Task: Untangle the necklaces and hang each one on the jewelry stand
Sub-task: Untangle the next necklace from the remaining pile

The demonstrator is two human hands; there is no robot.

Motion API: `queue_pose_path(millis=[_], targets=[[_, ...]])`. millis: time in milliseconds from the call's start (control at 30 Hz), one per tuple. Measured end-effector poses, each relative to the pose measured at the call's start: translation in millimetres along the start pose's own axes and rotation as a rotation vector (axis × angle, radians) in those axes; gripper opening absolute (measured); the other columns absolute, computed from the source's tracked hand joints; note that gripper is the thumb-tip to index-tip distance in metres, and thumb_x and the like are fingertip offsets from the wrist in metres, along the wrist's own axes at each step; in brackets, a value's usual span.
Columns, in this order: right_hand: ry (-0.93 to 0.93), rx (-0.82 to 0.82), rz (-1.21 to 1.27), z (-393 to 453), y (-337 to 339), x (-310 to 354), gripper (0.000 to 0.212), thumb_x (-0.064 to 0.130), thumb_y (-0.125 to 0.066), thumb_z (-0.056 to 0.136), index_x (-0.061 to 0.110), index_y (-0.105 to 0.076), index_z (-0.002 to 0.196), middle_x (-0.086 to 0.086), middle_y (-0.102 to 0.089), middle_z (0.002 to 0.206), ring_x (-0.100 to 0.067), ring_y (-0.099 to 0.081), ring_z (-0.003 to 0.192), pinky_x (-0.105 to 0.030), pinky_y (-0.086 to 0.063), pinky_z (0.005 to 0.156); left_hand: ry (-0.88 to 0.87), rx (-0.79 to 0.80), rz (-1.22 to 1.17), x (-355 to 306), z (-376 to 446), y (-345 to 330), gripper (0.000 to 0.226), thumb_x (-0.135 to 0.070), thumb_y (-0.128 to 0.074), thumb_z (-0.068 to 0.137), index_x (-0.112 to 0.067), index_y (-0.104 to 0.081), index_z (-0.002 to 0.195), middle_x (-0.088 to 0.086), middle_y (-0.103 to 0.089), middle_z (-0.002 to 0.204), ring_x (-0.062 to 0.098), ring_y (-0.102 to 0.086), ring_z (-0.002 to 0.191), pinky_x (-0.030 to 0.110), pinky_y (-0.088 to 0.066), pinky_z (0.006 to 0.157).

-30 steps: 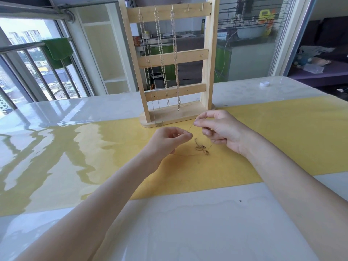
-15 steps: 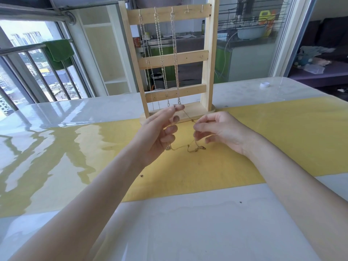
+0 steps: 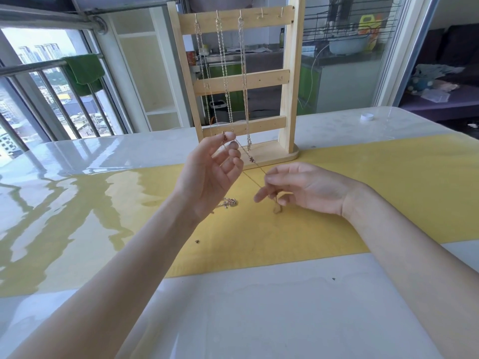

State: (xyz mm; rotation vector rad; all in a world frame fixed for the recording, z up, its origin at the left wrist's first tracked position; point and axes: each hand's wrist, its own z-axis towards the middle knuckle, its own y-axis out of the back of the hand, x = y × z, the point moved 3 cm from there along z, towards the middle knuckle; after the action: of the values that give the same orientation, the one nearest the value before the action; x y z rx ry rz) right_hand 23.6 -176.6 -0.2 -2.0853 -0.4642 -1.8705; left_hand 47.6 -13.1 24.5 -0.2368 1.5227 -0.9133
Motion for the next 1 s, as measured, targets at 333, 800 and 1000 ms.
queue_pose_path(millis=[333,800,1000], targets=[[-0.020,-0.156,0.031,0,10,-3,0.003,0.009,-0.063,0.083,0.006,-0.062,0.083,-0.003,-0.059,0.063,-0.010,-0.050,0.055,-0.017,-0.035,0.047,-0.038,-0.160,0.540,-5,3,16,0.023,-0.007,-0.046,0.092,-0.009,-0.058,0.073,0.001,-0.049,0.067,0.010,-0.046,0.057,0.016,-0.045,0.052],[0.031,-0.187,-0.220,4,0,2,0.004,0.003,-0.065,0.086,0.006,-0.066,0.082,-0.001,-0.063,0.061,-0.009,-0.045,0.050,-0.017,-0.032,0.044,-0.043,0.134,1.329,19,-2,2,0.016,-0.010,-0.056,0.092,-0.019,-0.063,0.103,-0.010,-0.066,0.099,0.000,-0.062,0.092,0.009,-0.048,0.070],[0.149,-0.251,-0.262,6,0,2,0.005,0.004,-0.065,0.086,0.005,-0.067,0.082,-0.001,-0.062,0.060,-0.009,-0.043,0.049,-0.018,-0.031,0.046,0.170,0.117,0.995,21,-3,8,0.009,-0.005,-0.057,0.092,-0.008,-0.063,0.098,0.007,-0.066,0.085,0.012,-0.058,0.071,0.020,-0.044,0.062]])
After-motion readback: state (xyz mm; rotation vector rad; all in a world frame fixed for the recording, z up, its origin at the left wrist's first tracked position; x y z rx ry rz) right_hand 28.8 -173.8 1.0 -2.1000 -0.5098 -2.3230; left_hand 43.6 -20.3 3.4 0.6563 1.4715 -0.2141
